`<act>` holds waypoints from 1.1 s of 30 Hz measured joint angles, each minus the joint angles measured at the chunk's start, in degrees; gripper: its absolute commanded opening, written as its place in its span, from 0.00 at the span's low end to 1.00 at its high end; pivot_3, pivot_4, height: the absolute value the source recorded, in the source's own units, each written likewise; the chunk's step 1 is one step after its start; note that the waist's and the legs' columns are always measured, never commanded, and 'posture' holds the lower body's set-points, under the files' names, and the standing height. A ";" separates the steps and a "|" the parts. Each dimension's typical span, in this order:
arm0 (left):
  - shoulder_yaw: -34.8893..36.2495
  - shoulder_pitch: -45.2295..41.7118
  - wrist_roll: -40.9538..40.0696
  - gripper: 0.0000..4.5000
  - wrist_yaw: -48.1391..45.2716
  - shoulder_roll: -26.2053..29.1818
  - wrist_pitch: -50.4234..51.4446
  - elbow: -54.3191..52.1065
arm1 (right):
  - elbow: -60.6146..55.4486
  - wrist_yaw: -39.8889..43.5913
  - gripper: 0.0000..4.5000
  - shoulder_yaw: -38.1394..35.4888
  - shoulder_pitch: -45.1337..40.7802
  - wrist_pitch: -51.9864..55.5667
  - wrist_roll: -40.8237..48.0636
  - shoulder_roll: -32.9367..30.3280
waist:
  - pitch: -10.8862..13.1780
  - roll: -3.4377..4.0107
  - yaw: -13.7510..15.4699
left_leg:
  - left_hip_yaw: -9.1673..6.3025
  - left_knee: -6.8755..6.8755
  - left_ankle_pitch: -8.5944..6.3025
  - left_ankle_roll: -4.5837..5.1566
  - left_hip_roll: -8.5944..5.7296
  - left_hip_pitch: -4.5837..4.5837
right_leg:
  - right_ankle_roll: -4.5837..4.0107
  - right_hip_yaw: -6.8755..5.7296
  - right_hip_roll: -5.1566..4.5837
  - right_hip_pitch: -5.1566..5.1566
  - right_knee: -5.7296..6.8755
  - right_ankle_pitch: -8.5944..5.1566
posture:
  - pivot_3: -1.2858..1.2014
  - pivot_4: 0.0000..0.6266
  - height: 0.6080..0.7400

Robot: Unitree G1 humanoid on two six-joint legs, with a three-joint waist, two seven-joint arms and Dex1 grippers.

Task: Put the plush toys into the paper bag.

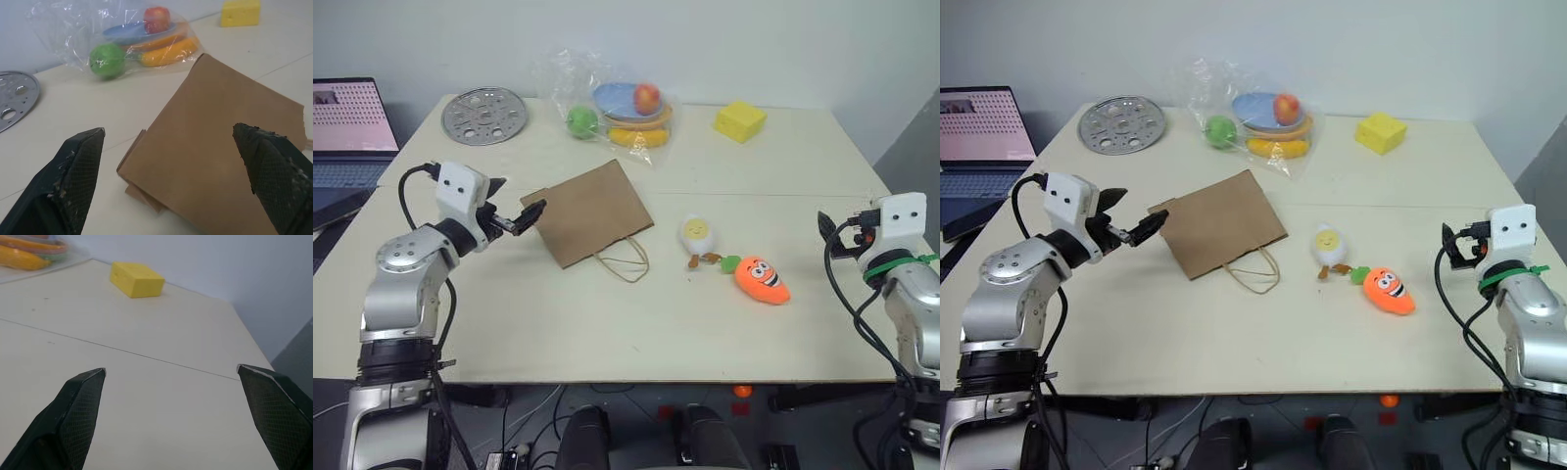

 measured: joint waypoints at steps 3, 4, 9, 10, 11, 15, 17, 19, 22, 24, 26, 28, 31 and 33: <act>-0.45 0.01 -0.06 1.00 -2.16 0.76 0.14 -0.94 | -1.32 1.88 1.00 0.00 0.06 1.10 0.82 -1.12 | 0.00 0.00 -0.02 | 0.05 0.04 0.00 0.00 -0.01 0.00 | -0.01 0.04 -0.02 0.01 -0.04 0.00 | 0.52 0.24 1.00; -1.08 0.01 -0.06 1.00 -3.08 0.94 0.13 -1.68 | -1.87 2.56 1.00 0.02 0.05 1.60 1.43 -1.18 | 0.00 0.00 -0.02 | 0.06 0.05 0.00 0.00 -0.01 0.00 | -0.01 0.05 -0.03 0.02 -0.05 0.00 | 0.52 0.24 1.00; -9.80 1.24 0.16 1.00 -12.64 2.80 -0.21 -7.93 | -12.92 12.33 1.00 3.64 0.66 8.71 11.84 -3.02 | 0.00 0.01 -0.05 | 0.05 -0.01 0.00 0.00 0.01 0.00 | -0.06 0.05 -0.02 -0.01 -0.02 -0.02 | 0.52 0.24 1.00; -11.74 1.14 0.43 1.00 -14.74 2.90 -0.66 -8.31 | -16.60 14.14 1.00 4.87 0.76 10.68 14.79 -3.31 | 0.00 0.01 -0.04 | 0.01 -0.01 0.00 0.00 0.04 0.00 | -0.06 0.01 0.01 -0.01 -0.01 -0.03 | 0.52 0.24 1.00; -13.71 1.02 1.13 1.00 -16.54 3.07 -1.23 -8.32 | -20.21 15.42 1.00 5.95 0.89 12.92 17.91 -3.43 | 0.00 0.01 -0.03 | -0.02 -0.03 0.00 0.00 0.05 0.00 | -0.09 -0.01 0.02 -0.01 -0.01 -0.05 | 0.52 0.24 1.00; -19.21 -0.73 4.27 1.00 -20.09 2.76 -4.77 -5.88 | -27.80 16.07 1.00 8.91 0.88 19.96 26.00 -3.42 | 0.01 0.00 0.00 | -0.05 0.00 0.00 0.00 0.04 -0.02 | -0.15 -0.01 0.02 -0.01 -0.03 -0.08 | 0.52 0.24 1.00; -20.50 -3.28 5.81 1.00 -20.48 0.96 -6.74 -2.70 | -29.49 14.94 1.00 9.55 0.64 22.75 28.32 -3.35 | 0.00 0.00 0.19 | -0.02 0.07 0.00 0.01 -0.01 -0.04 | -0.15 0.00 -0.04 0.02 -0.04 -0.08 | 0.52 0.24 1.00; -22.17 -5.80 7.87 1.00 -20.52 -0.71 -9.41 1.28 | -30.64 13.70 1.00 11.23 -0.32 24.06 29.01 -2.97 | 0.00 -0.01 0.25 | -0.02 0.16 0.00 0.01 -0.02 -0.06 | -0.36 0.02 -0.04 0.02 -0.06 -0.17 | 0.52 0.24 1.00; -24.51 -10.76 11.51 1.00 -19.19 -6.69 -14.86 11.90 | -31.13 10.81 1.00 14.59 -1.67 24.41 27.40 -1.54 | 0.00 -0.01 0.47 | -0.02 0.37 0.02 0.05 -0.02 -0.16 | -0.46 0.01 -0.05 0.01 -0.04 -0.16 | 0.52 0.24 1.00; -25.77 -11.44 13.39 1.00 -19.17 -7.86 -18.31 17.02 | -30.98 9.38 1.00 15.54 -1.62 24.39 25.69 -1.63 | 0.00 -0.01 0.42 | 0.00 0.42 0.01 0.06 -0.02 -0.24 | -0.46 0.03 -0.05 -0.02 -0.05 -0.15 | 0.52 0.24 1.00; -26.07 -11.77 14.30 0.91 -19.24 -8.32 -20.21 20.12 | -30.87 8.72 1.00 15.59 -1.45 24.39 24.86 -1.73 | 0.00 -0.01 0.17 | 0.00 0.41 0.01 0.06 0.00 -0.26 | -0.21 0.03 -0.04 -0.05 -0.03 -0.01 | 0.52 0.24 1.00; -26.06 -12.80 14.69 0.80 -19.29 -8.95 -21.90 22.83 | -30.88 8.16 1.00 15.48 -1.33 24.39 24.77 -1.59 | 0.00 -0.01 0.18 | -0.09 0.38 0.01 0.06 0.02 -0.26 | -0.16 -0.05 0.01 -0.06 0.00 0.01 | 0.52 0.24 1.00; -26.07 -13.64 15.14 0.60 -19.82 -9.37 -23.66 23.72 | -30.88 7.47 1.00 15.47 -1.26 24.39 24.76 -1.55 | 0.00 -0.01 0.17 | -0.10 0.37 0.01 0.06 0.03 -0.26 | -0.16 -0.07 0.02 -0.05 0.00 0.01 | 0.52 0.24 1.00; -26.07 -14.06 15.70 0.46 -20.58 -9.37 -24.59 23.95 | -30.88 7.27 1.00 15.46 -1.26 24.38 24.77 -1.52 | 0.00 -0.01 0.16 | -0.08 0.38 0.01 0.06 0.02 -0.26 | -0.16 -0.05 0.01 -0.04 -0.02 0.01 | 0.52 0.24 1.00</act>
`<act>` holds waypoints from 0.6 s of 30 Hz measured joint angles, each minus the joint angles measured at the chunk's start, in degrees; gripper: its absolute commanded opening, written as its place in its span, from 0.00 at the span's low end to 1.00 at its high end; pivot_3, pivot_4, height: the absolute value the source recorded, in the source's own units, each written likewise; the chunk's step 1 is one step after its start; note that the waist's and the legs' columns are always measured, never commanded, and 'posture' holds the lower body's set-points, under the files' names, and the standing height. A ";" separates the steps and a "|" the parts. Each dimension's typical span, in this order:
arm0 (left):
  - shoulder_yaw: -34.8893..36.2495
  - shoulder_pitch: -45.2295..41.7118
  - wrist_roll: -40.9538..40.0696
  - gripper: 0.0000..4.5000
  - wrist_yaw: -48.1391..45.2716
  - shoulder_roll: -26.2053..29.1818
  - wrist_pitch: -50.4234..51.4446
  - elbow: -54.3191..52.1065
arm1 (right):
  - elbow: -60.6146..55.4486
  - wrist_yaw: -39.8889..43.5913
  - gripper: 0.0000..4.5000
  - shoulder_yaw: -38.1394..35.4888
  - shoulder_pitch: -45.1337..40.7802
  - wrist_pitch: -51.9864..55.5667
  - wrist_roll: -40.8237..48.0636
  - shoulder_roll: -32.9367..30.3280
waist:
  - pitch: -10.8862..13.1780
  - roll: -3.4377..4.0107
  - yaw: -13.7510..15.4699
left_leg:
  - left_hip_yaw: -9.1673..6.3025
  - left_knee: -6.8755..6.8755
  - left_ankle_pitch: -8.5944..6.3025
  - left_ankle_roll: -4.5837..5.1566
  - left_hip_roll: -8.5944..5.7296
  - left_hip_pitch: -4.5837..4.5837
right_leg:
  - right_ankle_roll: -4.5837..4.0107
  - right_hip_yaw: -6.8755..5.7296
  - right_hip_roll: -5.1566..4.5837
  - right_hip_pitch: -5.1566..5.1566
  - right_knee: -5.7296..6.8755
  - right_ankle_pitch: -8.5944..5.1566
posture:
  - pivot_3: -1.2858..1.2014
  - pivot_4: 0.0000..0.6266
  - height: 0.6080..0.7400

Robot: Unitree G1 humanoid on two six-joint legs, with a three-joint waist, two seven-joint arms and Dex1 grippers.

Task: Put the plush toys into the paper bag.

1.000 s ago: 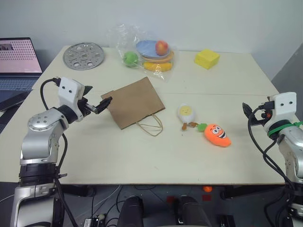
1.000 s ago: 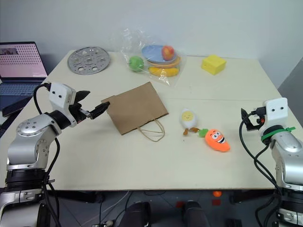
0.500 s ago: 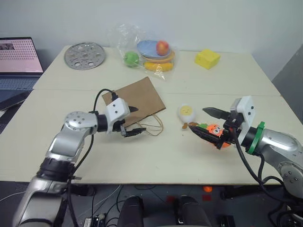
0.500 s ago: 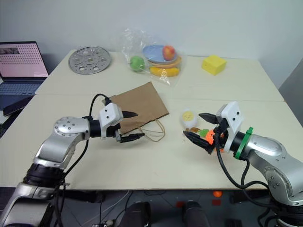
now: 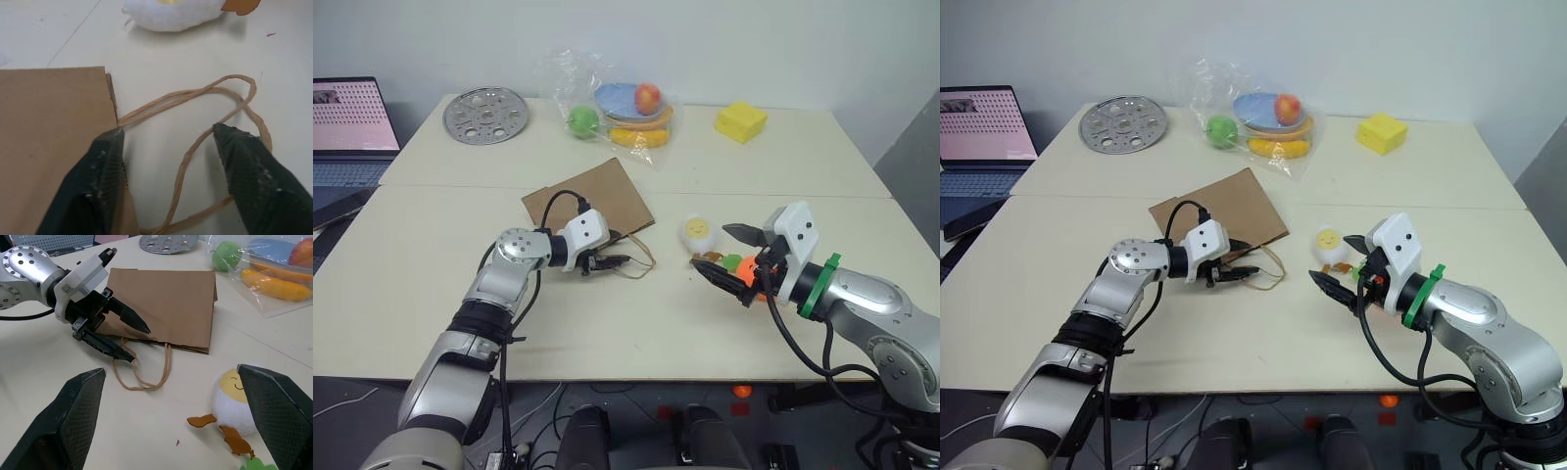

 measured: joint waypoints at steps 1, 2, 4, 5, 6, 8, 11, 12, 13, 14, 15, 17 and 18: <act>0.00 -0.03 -0.02 0.38 -0.41 0.00 -0.12 0.00 | 0.00 -0.22 1.00 -0.01 -0.05 0.00 0.03 0.31 | 0.00 0.00 -0.01 | 0.00 0.01 0.00 0.00 0.00 0.00 | 0.00 0.01 -0.01 0.01 0.00 0.00 | 0.52 0.24 1.00; 0.00 -0.03 -0.05 0.31 -0.96 -0.03 -0.17 0.00 | 0.00 -0.55 1.00 -0.01 -0.11 0.00 0.08 0.71 | 0.00 0.00 -0.03 | 0.00 0.02 0.00 0.00 0.00 0.00 | 0.00 0.01 -0.01 0.01 0.00 0.00 | 0.52 0.24 1.00; 0.03 -0.02 -0.18 0.17 -1.67 -0.08 -0.14 -0.09 | 0.00 -1.02 1.00 -0.01 -0.12 0.00 0.08 0.87 | 0.00 0.00 -0.06 | 0.00 0.04 0.00 0.00 0.00 0.00 | 0.01 0.01 -0.01 0.01 0.01 0.01 | 0.52 0.24 1.00; 0.08 -0.03 -0.41 0.10 -2.14 -0.08 -0.10 -0.22 | 0.00 -1.13 1.00 -0.02 -0.13 0.00 0.08 0.92 | 0.00 0.00 -0.07 | 0.00 0.04 0.00 0.00 0.00 0.00 | 0.01 0.01 -0.01 0.01 0.01 0.01 | 0.52 0.24 1.00; 0.11 -0.04 -0.49 0.03 -2.41 -0.08 -0.10 -0.30 | 0.00 -1.21 1.00 -0.02 -0.13 0.00 0.08 1.00 | 0.00 0.00 -0.08 | 0.00 0.04 0.00 0.00 0.00 0.00 | 0.02 0.01 -0.01 0.01 0.01 0.01 | 0.52 0.24 1.00; 0.20 -0.07 -0.72 0.01 -2.47 -0.08 -0.07 -0.31 | 0.01 -1.43 1.00 -0.02 -0.14 0.00 0.04 1.16 | 0.00 0.00 -0.09 | 0.00 0.04 0.00 0.00 0.00 0.00 | 0.02 0.01 -0.01 0.01 0.02 0.01 | 0.52 0.24 1.00; 1.55 -0.06 -2.51 0.05 -3.11 -0.08 1.23 -1.39 | 0.01 -1.71 1.00 -0.02 -0.13 -0.04 0.00 1.17 | 0.00 0.00 -0.13 | -0.01 0.04 0.00 0.00 0.01 -0.01 | 0.02 0.01 -0.01 0.00 0.01 0.01 | 0.52 0.24 1.00; 2.30 -0.03 -3.50 0.09 -4.04 0.10 1.81 -2.26 | 0.02 -1.81 1.00 -0.02 -0.13 -0.11 0.00 1.18 | 0.00 0.00 -0.14 | 0.00 0.04 0.00 0.00 0.01 -0.01 | 0.02 0.01 -0.01 0.01 0.01 0.01 | 0.52 0.24 1.00; 2.56 0.04 -4.63 0.16 -5.56 0.68 2.55 -3.62 | 0.13 -1.97 1.00 -0.02 -0.14 -0.17 0.00 1.24 | 0.00 0.00 -0.16 | -0.01 0.04 0.00 0.00 0.01 -0.01 | 0.02 0.00 -0.01 0.01 0.01 0.01 | 0.52 0.24 1.00; 2.62 0.11 -5.10 0.21 -6.59 1.07 3.03 -4.49 | 0.21 -2.18 1.00 -0.03 -0.14 -0.21 -0.01 1.26 | 0.00 0.01 -0.17 | -0.01 0.04 0.00 0.00 0.00 0.00 | 0.02 0.00 -0.01 0.01 0.02 0.01 | 0.52 0.24 1.00; 2.77 0.21 -5.54 0.28 -7.42 1.32 3.39 -5.26 | 0.26 -2.22 1.00 -0.04 -0.14 -0.24 -0.01 1.26 | 0.00 0.00 -0.16 | -0.01 0.04 0.00 0.00 0.00 0.00 | 0.02 0.00 -0.01 0.01 0.01 0.01 | 0.52 0.24 1.00; 3.23 0.71 -6.56 0.41 -8.24 1.32 4.53 -6.65 | 0.26 -2.24 1.00 -0.05 -0.14 -0.30 0.02 1.30 | 0.00 0.00 -0.16 | -0.01 0.04 0.00 0.00 0.01 0.00 | 0.02 0.00 -0.01 0.02 0.02 0.01 | 0.52 0.24 1.00; 3.44 1.13 -7.11 0.48 -8.72 1.28 5.04 -7.37 | 0.26 -2.26 1.00 -0.06 -0.13 -0.32 0.02 1.31 | 0.00 0.00 -0.17 | 0.00 0.05 0.00 0.00 0.01 0.00 | 0.02 0.01 -0.01 0.02 0.02 0.01 | 0.52 0.24 1.00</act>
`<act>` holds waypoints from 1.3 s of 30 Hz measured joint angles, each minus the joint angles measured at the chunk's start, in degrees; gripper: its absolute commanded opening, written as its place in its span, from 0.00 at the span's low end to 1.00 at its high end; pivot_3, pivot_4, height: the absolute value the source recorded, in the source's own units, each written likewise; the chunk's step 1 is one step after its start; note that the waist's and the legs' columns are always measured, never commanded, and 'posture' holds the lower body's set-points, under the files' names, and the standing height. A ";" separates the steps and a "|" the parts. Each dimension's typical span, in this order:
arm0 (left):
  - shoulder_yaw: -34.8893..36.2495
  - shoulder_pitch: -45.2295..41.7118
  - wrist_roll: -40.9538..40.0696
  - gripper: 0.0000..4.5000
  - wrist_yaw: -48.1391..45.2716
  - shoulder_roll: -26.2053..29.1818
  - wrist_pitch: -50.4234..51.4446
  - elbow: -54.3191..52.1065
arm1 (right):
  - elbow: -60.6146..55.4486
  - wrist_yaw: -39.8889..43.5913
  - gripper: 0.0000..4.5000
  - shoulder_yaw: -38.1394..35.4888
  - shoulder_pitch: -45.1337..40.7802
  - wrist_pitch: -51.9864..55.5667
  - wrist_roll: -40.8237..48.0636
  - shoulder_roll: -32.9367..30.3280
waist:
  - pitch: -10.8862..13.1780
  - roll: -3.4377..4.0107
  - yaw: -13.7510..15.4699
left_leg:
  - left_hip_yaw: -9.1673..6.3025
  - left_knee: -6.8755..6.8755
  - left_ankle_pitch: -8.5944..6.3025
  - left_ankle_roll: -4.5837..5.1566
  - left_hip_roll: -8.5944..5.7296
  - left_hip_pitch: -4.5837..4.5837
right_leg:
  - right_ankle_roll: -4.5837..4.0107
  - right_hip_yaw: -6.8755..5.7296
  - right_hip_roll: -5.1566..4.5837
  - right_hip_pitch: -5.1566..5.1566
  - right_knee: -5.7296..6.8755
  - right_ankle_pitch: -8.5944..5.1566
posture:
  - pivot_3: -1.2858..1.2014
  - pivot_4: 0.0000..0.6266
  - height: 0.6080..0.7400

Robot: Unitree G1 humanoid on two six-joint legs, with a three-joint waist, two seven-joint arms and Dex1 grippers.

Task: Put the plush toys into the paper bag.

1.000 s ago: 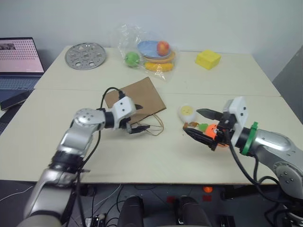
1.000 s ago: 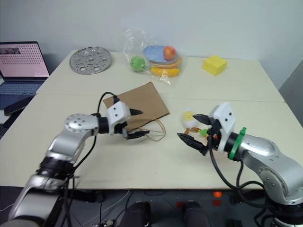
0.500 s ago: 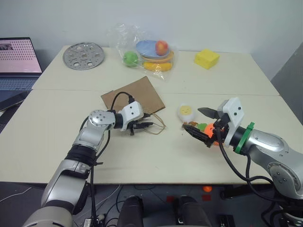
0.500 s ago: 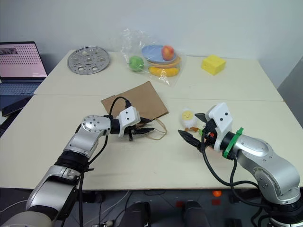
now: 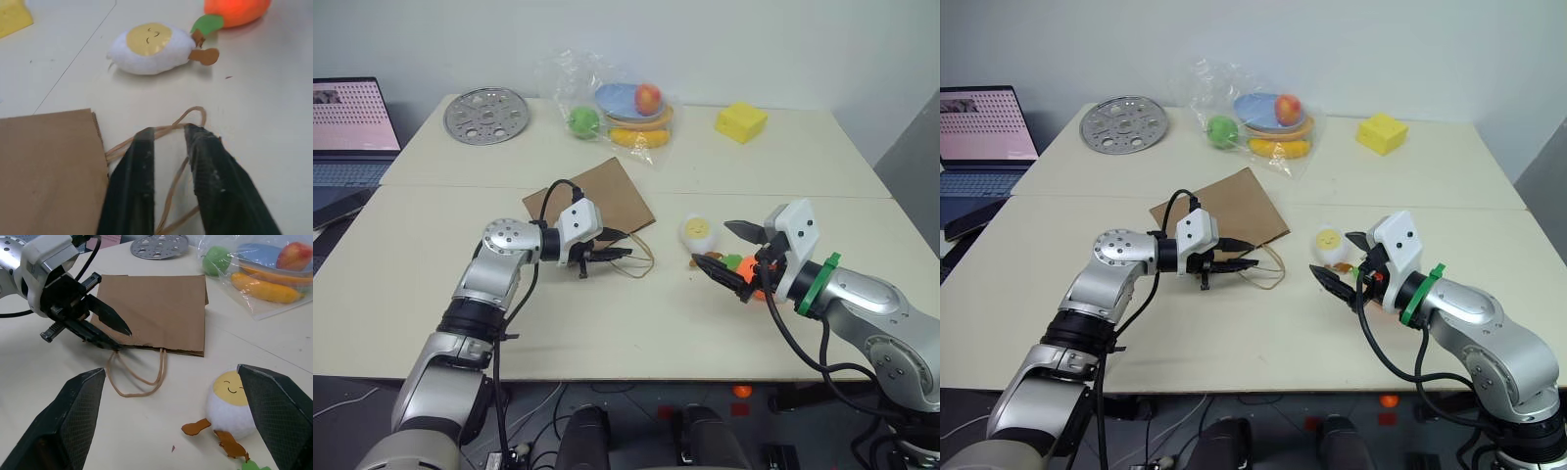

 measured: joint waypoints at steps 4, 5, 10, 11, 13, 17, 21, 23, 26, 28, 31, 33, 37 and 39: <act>0.02 0.28 -0.13 0.75 0.09 -0.36 0.34 -0.77 | 0.00 -0.18 1.00 -0.12 0.00 -0.09 0.05 0.71 | 0.00 0.00 0.01 | -0.01 0.06 0.00 0.00 0.00 0.00 | 0.01 0.00 0.00 0.01 0.01 0.01 | 0.52 0.24 1.00; 0.02 0.29 -0.01 0.82 0.14 -0.47 0.09 -0.74 | 0.00 -0.25 1.00 -0.18 0.00 -0.08 0.07 0.80 | 0.00 0.00 0.01 | -0.01 0.06 0.00 0.00 0.00 0.00 | 0.02 0.00 0.00 0.01 0.01 0.01 | 0.52 0.24 1.00; -1.29 -0.21 4.74 1.00 3.91 -2.72 -5.80 3.88 | -0.10 -1.24 1.00 -0.41 -0.05 0.07 0.04 0.85 | 0.00 0.00 0.07 | 0.00 0.10 0.00 0.00 -0.02 0.00 | 0.03 0.02 -0.01 0.03 0.01 0.02 | 0.52 0.24 1.00; -1.49 -0.36 5.82 1.00 4.80 -3.37 -6.78 5.94 | -0.14 -1.27 1.00 -0.40 -0.04 0.07 0.03 0.83 | 0.00 0.00 0.07 | 0.00 0.10 0.00 0.00 -0.01 0.00 | 0.03 0.01 0.00 0.02 0.00 0.02 | 0.52 0.24 1.00; -2.45 -0.59 7.32 1.00 5.35 -3.75 -8.30 8.91 | -0.14 -1.29 1.00 -0.40 -0.03 0.08 0.00 0.77 | 0.00 0.00 0.05 | 0.00 0.10 0.00 0.00 -0.01 -0.01 | 0.04 0.01 0.00 0.01 0.00 0.03 | 0.52 0.24 1.00; -2.54 -2.51 8.71 1.00 6.84 -5.22 -10.06 12.65 | -0.15 -1.51 1.00 -0.40 -0.03 0.12 0.00 0.74 | 0.00 0.00 0.06 | -0.01 0.10 0.00 0.00 -0.01 -0.03 | 0.04 0.00 0.00 0.01 0.00 0.02 | 0.52 0.24 1.00; -2.38 -3.49 8.89 0.80 7.39 -5.44 -10.98 13.56 | -0.15 -1.58 1.00 -0.40 0.05 0.10 -0.03 0.74 | 0.00 0.00 0.04 | 0.00 0.09 0.00 0.00 0.00 -0.03 | 0.04 0.01 0.00 0.01 0.00 0.02 | 0.52 0.24 1.00; -2.27 -3.61 8.86 0.66 7.36 -5.49 -10.96 13.58 | -0.15 -1.63 1.00 -0.40 0.38 0.04 -0.08 0.78 | 0.00 0.00 0.03 | -0.01 0.09 0.00 0.00 0.00 -0.03 | 0.04 0.00 0.00 0.01 0.00 0.02 | 0.52 0.24 1.00; -2.18 -3.84 8.85 0.45 7.35 -5.49 -10.87 13.65 | -0.15 -1.69 1.00 -0.39 0.58 -0.08 -0.15 0.90 | 0.00 0.00 0.03 | -0.01 0.09 0.00 0.00 0.00 -0.03 | 0.04 0.01 0.00 0.01 0.00 0.03 | 0.52 0.24 1.00; -2.16 -4.05 8.85 0.30 7.34 -5.48 -10.86 13.83 | -0.15 -1.69 1.00 -0.37 0.58 -0.11 -0.21 0.94 | 0.00 0.00 0.03 | -0.01 0.10 0.00 0.00 -0.01 -0.03 | 0.04 0.01 0.00 0.01 0.00 0.03 | 0.52 0.24 1.00; -2.15 -4.17 8.85 0.09 7.31 -5.47 -10.75 13.97 | -0.12 -1.63 1.00 -0.35 0.57 -0.22 -0.40 1.14 | 0.00 0.00 0.02 | -0.01 0.09 0.00 0.00 -0.01 -0.03 | 0.04 0.01 0.00 0.01 0.00 0.03 | 0.52 0.24 1.00; -2.12 -4.29 8.73 0.01 6.85 -5.42 -10.42 13.95 | -0.02 -1.50 1.00 -0.34 0.56 -0.48 -0.69 1.17 | 0.00 0.00 0.02 | -0.01 0.09 0.00 0.00 -0.01 -0.03 | 0.04 0.00 0.00 0.01 0.00 0.02 | 0.52 0.24 1.00; -0.60 -4.70 5.20 0.01 3.71 -5.25 -6.58 12.78 | 0.34 -1.24 1.00 0.26 0.51 -1.42 -1.68 1.39 | 0.00 -0.01 0.00 | -0.01 0.09 0.00 0.00 0.00 -0.03 | 0.03 -0.01 0.00 0.01 0.00 0.02 | 0.52 0.24 1.00; 1.48 -5.78 2.05 0.01 2.29 -5.18 -2.64 10.53 | 0.72 -1.22 1.00 0.81 0.51 -1.67 -2.28 2.08 | 0.01 -0.01 0.02 | -0.02 0.10 0.00 0.00 0.00 -0.04 | 0.04 -0.01 0.00 0.00 0.01 0.02 | 0.52 0.24 1.00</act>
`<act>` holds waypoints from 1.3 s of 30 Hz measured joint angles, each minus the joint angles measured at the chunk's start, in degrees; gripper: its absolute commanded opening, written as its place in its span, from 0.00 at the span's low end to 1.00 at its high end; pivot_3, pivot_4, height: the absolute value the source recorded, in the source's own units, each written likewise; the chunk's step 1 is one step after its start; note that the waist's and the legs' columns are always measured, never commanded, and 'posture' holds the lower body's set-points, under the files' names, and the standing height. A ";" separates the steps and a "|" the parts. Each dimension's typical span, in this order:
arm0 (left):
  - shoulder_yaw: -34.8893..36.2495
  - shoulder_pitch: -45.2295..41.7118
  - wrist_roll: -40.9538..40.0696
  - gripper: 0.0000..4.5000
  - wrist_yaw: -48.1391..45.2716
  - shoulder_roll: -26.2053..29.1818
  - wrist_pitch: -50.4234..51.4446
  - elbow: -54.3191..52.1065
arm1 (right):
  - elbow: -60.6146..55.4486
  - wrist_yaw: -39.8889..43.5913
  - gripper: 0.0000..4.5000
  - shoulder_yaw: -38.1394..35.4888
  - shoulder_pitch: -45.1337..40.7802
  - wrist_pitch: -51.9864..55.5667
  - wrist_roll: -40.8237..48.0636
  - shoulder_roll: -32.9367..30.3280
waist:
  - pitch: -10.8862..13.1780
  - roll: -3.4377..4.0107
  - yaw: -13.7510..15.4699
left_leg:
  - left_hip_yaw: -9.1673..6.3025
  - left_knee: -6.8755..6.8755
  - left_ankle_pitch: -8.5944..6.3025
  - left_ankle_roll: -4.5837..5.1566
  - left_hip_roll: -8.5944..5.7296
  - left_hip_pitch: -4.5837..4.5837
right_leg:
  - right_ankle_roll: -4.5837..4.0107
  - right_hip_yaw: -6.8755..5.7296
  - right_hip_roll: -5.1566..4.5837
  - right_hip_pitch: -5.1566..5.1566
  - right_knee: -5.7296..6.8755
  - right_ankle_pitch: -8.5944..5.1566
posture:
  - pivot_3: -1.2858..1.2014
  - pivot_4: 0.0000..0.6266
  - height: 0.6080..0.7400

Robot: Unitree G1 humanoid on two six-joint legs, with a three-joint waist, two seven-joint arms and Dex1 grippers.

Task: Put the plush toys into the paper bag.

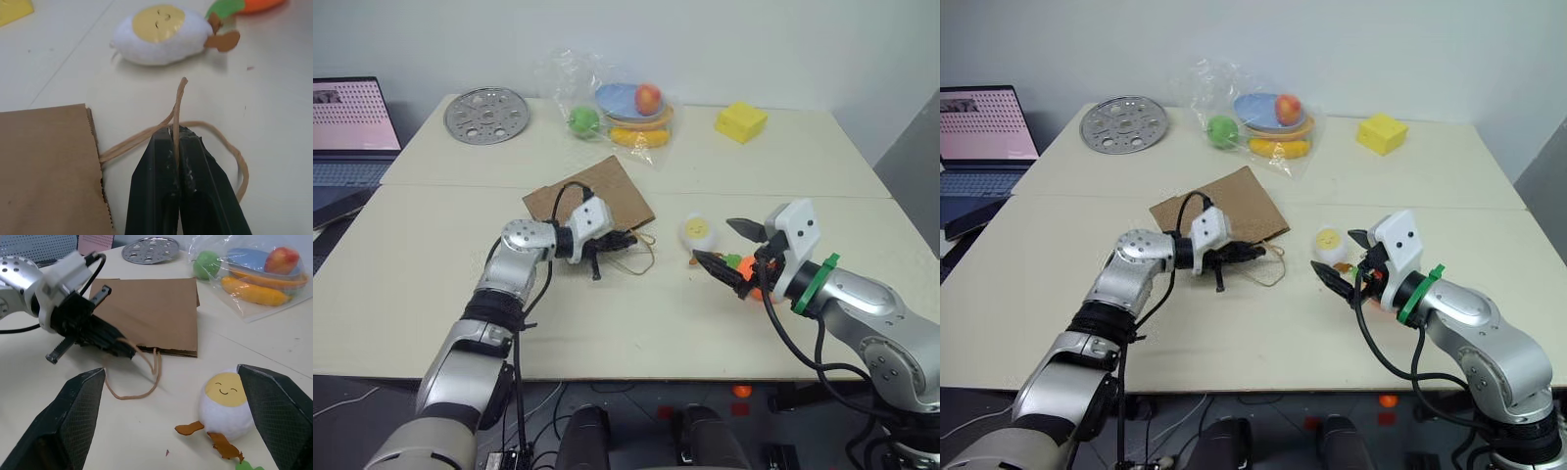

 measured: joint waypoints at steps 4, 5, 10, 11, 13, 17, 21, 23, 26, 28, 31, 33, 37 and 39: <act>3.54 -3.28 -6.83 0.01 -3.13 2.04 10.60 -6.24 | 1.15 0.03 1.00 3.84 -0.87 -1.20 -1.49 2.60 | 0.00 0.00 -0.09 | 0.00 0.00 0.00 0.00 -0.01 0.01 | 0.01 0.01 0.01 0.00 0.01 0.00 | 0.52 0.24 1.00; 4.42 -3.89 -8.53 0.01 -3.73 2.83 13.50 -7.55 | 2.27 -0.08 1.00 5.12 -1.59 -1.69 -2.48 3.55 | 0.00 0.00 -0.30 | 0.00 0.00 0.00 0.00 0.01 0.02 | 0.01 0.01 0.03 0.00 0.01 0.00 | 0.52 0.24 1.00; 7.92 -6.14 -14.21 0.00 -4.58 4.69 23.85 -11.66 | 10.17 -1.63 0.80 10.63 -5.96 -5.17 -8.36 10.13 | 0.00 0.01 -0.32 | -0.03 0.02 0.00 0.00 0.01 0.03 | 0.02 -0.01 0.07 -0.01 0.08 -0.01 | 0.52 0.24 1.00; 8.11 -6.21 -14.60 0.00 -4.60 5.07 24.79 -11.84 | 11.59 -1.55 0.72 11.72 -6.93 -5.79 -9.13 11.31 | 0.00 0.01 -0.32 | -0.03 0.01 0.00 0.00 0.02 0.02 | 0.02 -0.01 0.08 -0.02 0.07 -0.01 | 0.52 0.24 1.00; 8.50 -6.21 -14.92 0.00 -4.68 5.57 26.26 -12.44 | 15.45 -1.37 0.56 13.82 -9.89 -7.43 -10.93 14.12 | 0.01 0.01 -0.31 | -0.02 0.02 0.00 0.00 0.02 0.01 | 0.02 -0.01 0.08 -0.03 0.06 0.00 | 0.52 0.24 1.00; 8.61 -5.64 -15.80 0.00 -4.90 6.27 28.26 -14.70 | 23.91 -0.64 0.23 16.02 -16.83 -11.16 -13.77 19.55 | 0.01 0.01 -0.31 | -0.02 0.02 0.00 0.00 0.02 0.01 | 0.02 0.00 0.08 -0.03 0.08 0.00 | 0.52 0.24 1.00; 8.97 -3.57 -16.81 0.00 -4.46 6.77 29.97 -17.89 | 35.57 0.11 0.01 17.78 -21.85 -16.30 -17.30 25.42 | 0.01 0.02 -0.26 | 0.00 0.00 0.00 0.00 0.03 0.00 | 0.01 -0.02 0.08 -0.04 0.09 0.00 | 0.52 0.24 1.00; 9.08 -2.53 -17.44 0.00 -3.54 6.54 30.79 -20.00 | 44.11 -0.43 0.01 18.35 -24.54 -20.41 -19.94 29.38 | 0.02 0.03 -0.34 | 0.00 0.01 0.00 0.00 0.05 0.00 | 0.01 -0.03 0.09 -0.07 0.12 0.00 | 0.52 0.24 1.00; 9.29 -2.12 -17.96 0.00 -2.56 6.97 31.54 -22.48 | 55.21 -1.61 0.01 18.95 -26.07 -26.53 -23.29 34.22 | 0.02 0.03 -0.26 | -0.01 -0.02 0.00 -0.01 0.05 0.01 | 0.01 -0.04 0.09 -0.07 0.15 0.00 | 0.52 0.24 1.00; 9.73 -1.82 -17.98 0.00 -1.96 7.75 31.79 -23.18 | 62.23 -2.81 0.01 19.41 -27.00 -29.71 -25.70 36.10 | 0.02 0.03 -0.25 | -0.01 -0.02 0.00 -0.01 0.04 0.00 | 0.01 -0.03 0.09 -0.07 0.13 0.00 | 0.52 0.24 1.00; 10.60 -1.57 -18.17 0.00 -0.34 8.30 32.03 -24.09 | 68.67 -3.27 0.01 19.64 -27.11 -32.85 -28.62 36.90 | 0.02 0.03 -0.16 | 0.02 -0.02 0.00 -0.01 0.01 -0.01 | 0.01 -0.02 0.04 -0.05 0.10 0.00 | 0.52 0.24 1.00; 12.08 -1.64 -18.15 0.00 2.34 8.25 31.56 -24.05 | 71.37 -3.02 0.01 19.73 -27.11 -33.63 -29.88 37.32 | 0.02 0.03 -0.33 | 0.02 -0.01 0.00 -0.01 0.04 -0.01 | 0.01 -0.02 0.04 -0.07 0.12 0.01 | 0.52 0.24 1.00; 15.27 -4.54 -17.81 0.00 8.17 8.15 29.06 -21.67 | 72.61 -3.45 0.01 19.70 -26.92 -34.55 -31.70 38.39 | 0.02 0.03 -0.36 | -0.01 0.02 0.00 -0.02 0.05 0.04 | 0.02 -0.03 0.07 -0.20 0.55 -0.01 | 0.52 0.24 1.00; 16.60 -5.80 -17.81 0.00 9.71 8.68 28.00 -20.82 | 72.61 -3.85 0.01 19.66 -26.78 -34.45 -32.22 38.88 | 0.02 0.03 -0.37 | -0.03 0.02 0.00 -0.02 0.06 0.10 | 0.03 -0.05 0.08 -0.22 0.71 -0.03 | 0.52 0.24 1.00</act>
